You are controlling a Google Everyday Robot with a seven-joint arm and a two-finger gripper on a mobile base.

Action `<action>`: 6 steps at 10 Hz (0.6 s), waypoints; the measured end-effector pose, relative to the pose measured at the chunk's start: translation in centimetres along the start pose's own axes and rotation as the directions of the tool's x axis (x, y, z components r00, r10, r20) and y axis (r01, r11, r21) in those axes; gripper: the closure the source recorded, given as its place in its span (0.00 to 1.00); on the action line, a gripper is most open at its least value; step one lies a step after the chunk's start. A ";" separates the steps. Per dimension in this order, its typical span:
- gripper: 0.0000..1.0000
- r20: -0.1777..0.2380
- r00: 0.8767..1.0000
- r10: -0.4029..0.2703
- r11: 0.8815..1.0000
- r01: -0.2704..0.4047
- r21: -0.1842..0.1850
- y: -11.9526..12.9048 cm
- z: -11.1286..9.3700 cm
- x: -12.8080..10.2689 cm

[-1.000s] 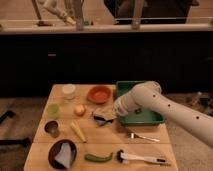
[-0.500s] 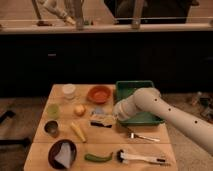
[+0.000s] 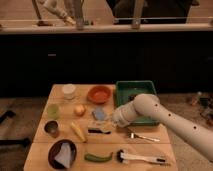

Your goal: Place eraser in table surface

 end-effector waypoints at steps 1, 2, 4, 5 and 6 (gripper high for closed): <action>0.87 0.003 1.000 -0.006 1.000 0.006 0.003 0.2 0.1 0.4; 0.87 -0.001 1.000 -0.010 1.000 0.010 0.019 0.3 0.1 1.0; 0.87 -0.028 0.999 -0.015 0.998 0.017 0.059 0.3 0.1 1.9; 0.87 -0.063 0.998 -0.023 0.996 0.029 0.087 0.3 0.3 2.4; 0.87 -0.098 0.995 -0.033 0.994 0.043 0.105 0.3 0.6 2.8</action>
